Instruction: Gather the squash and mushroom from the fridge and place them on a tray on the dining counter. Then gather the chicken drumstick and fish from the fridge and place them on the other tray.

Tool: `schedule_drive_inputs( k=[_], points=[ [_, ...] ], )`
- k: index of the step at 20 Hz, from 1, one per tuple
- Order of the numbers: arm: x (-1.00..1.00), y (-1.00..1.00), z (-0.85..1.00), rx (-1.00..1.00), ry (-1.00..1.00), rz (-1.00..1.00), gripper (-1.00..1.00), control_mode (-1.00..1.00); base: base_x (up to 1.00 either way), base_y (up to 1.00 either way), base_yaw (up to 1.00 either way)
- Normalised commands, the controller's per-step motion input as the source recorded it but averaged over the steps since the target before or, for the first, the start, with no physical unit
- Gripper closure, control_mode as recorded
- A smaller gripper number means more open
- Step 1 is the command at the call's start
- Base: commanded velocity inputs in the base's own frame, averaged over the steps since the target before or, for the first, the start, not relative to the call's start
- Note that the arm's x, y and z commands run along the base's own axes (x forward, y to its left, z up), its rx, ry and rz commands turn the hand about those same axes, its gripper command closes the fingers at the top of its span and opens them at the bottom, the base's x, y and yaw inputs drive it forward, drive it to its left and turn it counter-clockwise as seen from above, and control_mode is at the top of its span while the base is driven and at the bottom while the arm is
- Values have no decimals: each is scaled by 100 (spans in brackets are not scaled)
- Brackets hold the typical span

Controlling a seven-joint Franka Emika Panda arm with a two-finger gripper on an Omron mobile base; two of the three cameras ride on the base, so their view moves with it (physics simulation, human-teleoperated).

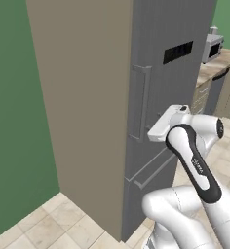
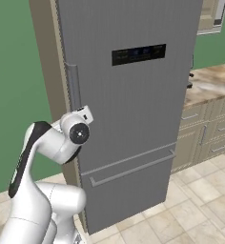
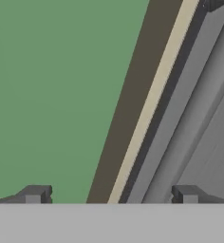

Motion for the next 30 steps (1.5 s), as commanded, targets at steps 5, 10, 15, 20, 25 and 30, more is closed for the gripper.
schedule_drive_inputs(
  k=[5, 10, 15, 20, 25, 30],
  points=[
    [11, -1, 0, 0, -1, 0, -100, -100, 0, 0, 0],
    [3, -22, 0, 0, -3, 0, -100, -100, 0, 0, 0],
    [8, -27, 0, 0, -2, 0, -100, -100, 0, 0, 0],
    [24, -1, 0, 0, 0, 0, -100, -100, 0, 0, 0],
    [17, 8, 0, 0, 0, 0, -100, -100, 0, 0, 0],
    [20, 18, 0, 0, 0, 0, -100, -100, 0, 0, 0]
  ],
)
